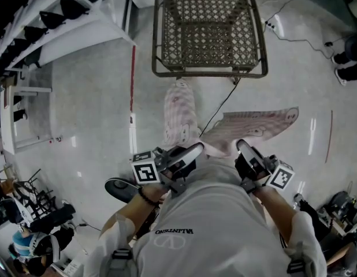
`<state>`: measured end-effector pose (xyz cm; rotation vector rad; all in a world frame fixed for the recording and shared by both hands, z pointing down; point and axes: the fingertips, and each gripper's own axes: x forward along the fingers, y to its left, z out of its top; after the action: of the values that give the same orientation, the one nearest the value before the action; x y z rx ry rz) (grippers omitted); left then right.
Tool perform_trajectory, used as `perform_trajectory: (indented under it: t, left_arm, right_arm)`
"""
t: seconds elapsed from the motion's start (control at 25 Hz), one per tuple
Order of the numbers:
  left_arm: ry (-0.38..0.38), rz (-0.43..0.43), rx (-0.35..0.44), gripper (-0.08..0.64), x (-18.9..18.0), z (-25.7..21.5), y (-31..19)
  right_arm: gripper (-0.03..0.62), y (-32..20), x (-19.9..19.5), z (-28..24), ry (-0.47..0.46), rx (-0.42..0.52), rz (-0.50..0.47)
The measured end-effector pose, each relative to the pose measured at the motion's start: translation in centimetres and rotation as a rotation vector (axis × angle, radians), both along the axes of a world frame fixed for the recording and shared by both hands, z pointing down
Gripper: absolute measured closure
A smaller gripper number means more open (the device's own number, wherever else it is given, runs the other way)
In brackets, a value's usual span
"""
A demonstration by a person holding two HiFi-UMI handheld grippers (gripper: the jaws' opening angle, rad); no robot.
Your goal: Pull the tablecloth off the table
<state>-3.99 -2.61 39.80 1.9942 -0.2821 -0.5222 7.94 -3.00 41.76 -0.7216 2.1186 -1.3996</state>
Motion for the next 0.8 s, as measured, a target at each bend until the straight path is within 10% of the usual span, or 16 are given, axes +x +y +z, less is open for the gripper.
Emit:
perform_trajectory:
  t: [0.8]
  left_arm:
    - [0.010,-0.031,0.029,0.557,-0.1,-1.3,-2.3]
  right_arm:
    - [0.578,-2.5,-0.4,-1.7,-0.044,0.003,-0.003]
